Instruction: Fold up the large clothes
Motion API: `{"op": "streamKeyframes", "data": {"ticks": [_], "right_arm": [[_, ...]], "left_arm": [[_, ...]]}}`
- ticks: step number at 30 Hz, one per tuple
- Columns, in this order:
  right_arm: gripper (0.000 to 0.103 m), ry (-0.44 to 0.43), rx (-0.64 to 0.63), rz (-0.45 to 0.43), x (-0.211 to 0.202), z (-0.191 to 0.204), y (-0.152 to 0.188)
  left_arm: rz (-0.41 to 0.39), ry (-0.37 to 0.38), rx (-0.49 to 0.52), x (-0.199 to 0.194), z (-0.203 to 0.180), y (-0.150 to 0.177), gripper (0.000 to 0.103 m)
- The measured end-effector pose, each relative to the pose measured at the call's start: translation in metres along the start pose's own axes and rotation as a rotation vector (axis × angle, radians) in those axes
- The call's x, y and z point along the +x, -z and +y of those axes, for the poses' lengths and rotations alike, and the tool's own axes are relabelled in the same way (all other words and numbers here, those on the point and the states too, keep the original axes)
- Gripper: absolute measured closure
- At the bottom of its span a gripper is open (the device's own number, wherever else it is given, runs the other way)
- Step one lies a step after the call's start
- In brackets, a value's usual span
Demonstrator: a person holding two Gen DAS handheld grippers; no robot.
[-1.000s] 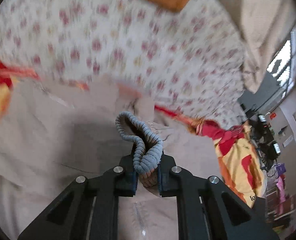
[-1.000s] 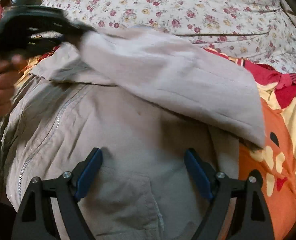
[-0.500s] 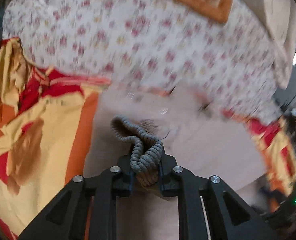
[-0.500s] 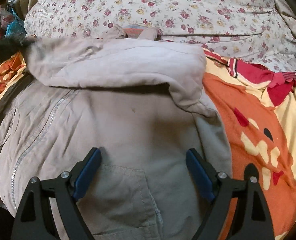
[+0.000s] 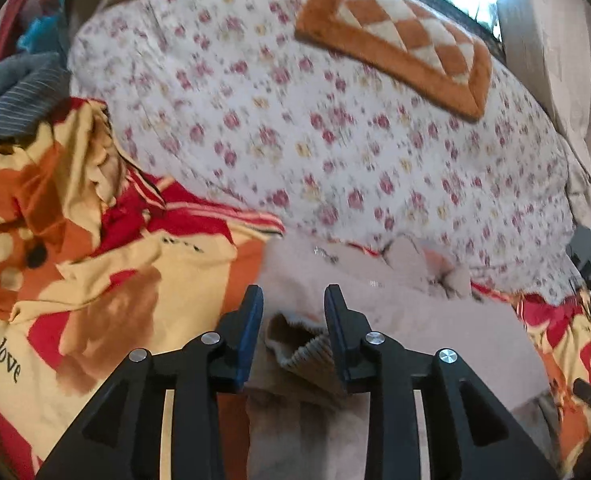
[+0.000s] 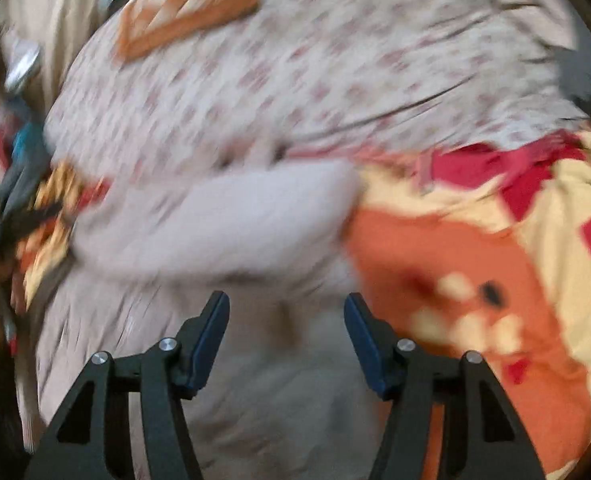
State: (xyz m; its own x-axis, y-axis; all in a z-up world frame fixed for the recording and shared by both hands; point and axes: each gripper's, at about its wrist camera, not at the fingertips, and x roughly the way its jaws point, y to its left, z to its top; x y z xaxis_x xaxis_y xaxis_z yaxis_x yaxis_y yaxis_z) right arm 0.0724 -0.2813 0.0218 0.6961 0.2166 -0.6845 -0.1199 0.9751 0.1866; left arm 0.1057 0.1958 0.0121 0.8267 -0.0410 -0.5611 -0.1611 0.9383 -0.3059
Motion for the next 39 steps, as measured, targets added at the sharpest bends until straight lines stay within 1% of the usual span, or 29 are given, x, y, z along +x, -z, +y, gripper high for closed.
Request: {"op": "streamKeyframes", "data": {"ticks": [1, 3, 4, 5, 6, 7, 9, 10, 11, 12, 13, 14, 15, 16, 17, 18, 20, 21, 23, 24, 26, 28, 29, 31, 33, 34, 37, 38, 39], "right_arm": [[0.041, 0.011, 0.019, -0.018, 0.0, -0.007, -0.004], [0.057, 0.022, 0.024, -0.033, 0.008, -0.015, -0.016], [0.074, 0.026, 0.011, -0.038, 0.012, -0.014, -0.02], [0.079, 0.033, -0.019, -0.037, 0.022, -0.01, -0.026], [0.081, 0.022, -0.035, -0.034, 0.029, -0.007, -0.031], [0.085, 0.008, -0.042, -0.029, 0.038, -0.005, -0.036], [0.09, -0.079, -0.016, -0.006, 0.055, 0.001, -0.046], [0.093, -0.093, -0.019, 0.008, 0.063, 0.008, -0.048], [0.093, -0.082, -0.044, 0.023, 0.071, 0.016, -0.051], [0.093, -0.093, -0.062, 0.059, 0.082, 0.022, -0.053], [0.093, -0.083, -0.065, 0.117, 0.095, 0.025, -0.052], [0.093, -0.024, -0.075, 0.186, 0.112, 0.023, -0.048], [0.093, 0.023, -0.09, 0.232, 0.125, 0.018, -0.043], [0.097, 0.074, -0.092, 0.277, 0.136, 0.01, -0.039], [0.101, 0.096, -0.07, 0.3, 0.142, -0.004, -0.034], [0.103, 0.093, -0.059, 0.304, 0.141, -0.011, -0.035], [0.103, 0.126, -0.057, 0.322, 0.142, -0.021, -0.036], [0.103, 0.108, -0.04, 0.32, 0.142, -0.025, -0.036], [0.103, 0.096, -0.006, 0.304, 0.138, -0.027, -0.038], [0.103, 0.096, -0.006, 0.286, 0.133, -0.026, -0.041], [0.103, 0.08, 0.028, 0.196, 0.119, -0.022, -0.055], [0.103, 0.033, 0.046, 0.071, 0.105, -0.005, -0.077], [0.103, 0.023, 0.041, 0.037, 0.105, 0.003, -0.084], [0.103, 0.025, 0.026, 0.01, 0.117, 0.018, -0.097], [0.103, 0.032, 0.031, 0.034, 0.144, 0.025, -0.105], [0.103, 0.037, 0.049, 0.065, 0.162, 0.024, -0.107], [0.103, 0.095, 0.109, 0.219, 0.212, 0.003, -0.095], [0.103, 0.069, 0.128, 0.246, 0.224, -0.006, -0.086], [0.103, 0.045, 0.15, 0.23, 0.224, -0.01, -0.087]], "left_arm": [[-0.003, 0.009, -0.005, 0.001, -0.001, -0.001, 0.085], [0.001, 0.037, 0.011, 0.006, -0.011, -0.003, 0.085], [0.013, 0.053, 0.024, 0.01, -0.017, -0.003, 0.085], [0.033, 0.079, 0.039, 0.016, -0.025, -0.003, 0.085], [0.047, 0.088, 0.054, 0.019, -0.029, -0.002, 0.085], [0.061, 0.077, 0.077, 0.024, -0.034, 0.0, 0.085], [0.094, 0.0, 0.108, 0.038, -0.039, 0.008, 0.085], [0.122, -0.025, 0.107, 0.045, -0.038, 0.013, 0.085], [0.159, -0.051, 0.098, 0.054, -0.034, 0.018, 0.085], [0.202, -0.08, 0.086, 0.063, -0.029, 0.023, 0.085], [0.235, -0.094, 0.078, 0.071, -0.026, 0.027, 0.085], [0.232, -0.089, 0.07, 0.071, -0.024, 0.028, 0.085], [0.222, -0.085, 0.063, 0.07, -0.024, 0.027, 0.085], [0.224, -0.083, 0.064, 0.069, -0.025, 0.028, 0.085], [0.229, -0.075, 0.066, 0.069, -0.026, 0.029, 0.085], [0.231, -0.077, 0.066, 0.069, -0.028, 0.029, 0.085], [0.237, -0.075, 0.064, 0.071, -0.03, 0.028, 0.082], [0.237, -0.069, 0.053, 0.071, -0.03, 0.027, 0.081], [0.238, -0.032, 0.017, 0.071, -0.027, 0.026, 0.07], [0.242, -0.026, 0.013, 0.074, -0.025, 0.026, 0.069], [0.246, -0.038, 0.021, 0.075, -0.027, 0.027, 0.068], [0.243, -0.053, 0.048, 0.077, -0.031, 0.03, 0.066], [0.242, -0.066, 0.073, 0.079, -0.035, 0.032, 0.064], [0.238, -0.086, 0.104, 0.079, -0.04, 0.035, 0.062], [0.233, -0.089, 0.12, 0.08, -0.043, 0.036, 0.06], [0.231, -0.088, 0.118, 0.08, -0.042, 0.036, 0.06], [0.225, -0.066, 0.1, 0.08, -0.038, 0.035, 0.06], [0.225, -0.059, 0.096, 0.081, -0.037, 0.035, 0.06], [0.225, -0.058, 0.094, 0.082, -0.037, 0.035, 0.06]]}}
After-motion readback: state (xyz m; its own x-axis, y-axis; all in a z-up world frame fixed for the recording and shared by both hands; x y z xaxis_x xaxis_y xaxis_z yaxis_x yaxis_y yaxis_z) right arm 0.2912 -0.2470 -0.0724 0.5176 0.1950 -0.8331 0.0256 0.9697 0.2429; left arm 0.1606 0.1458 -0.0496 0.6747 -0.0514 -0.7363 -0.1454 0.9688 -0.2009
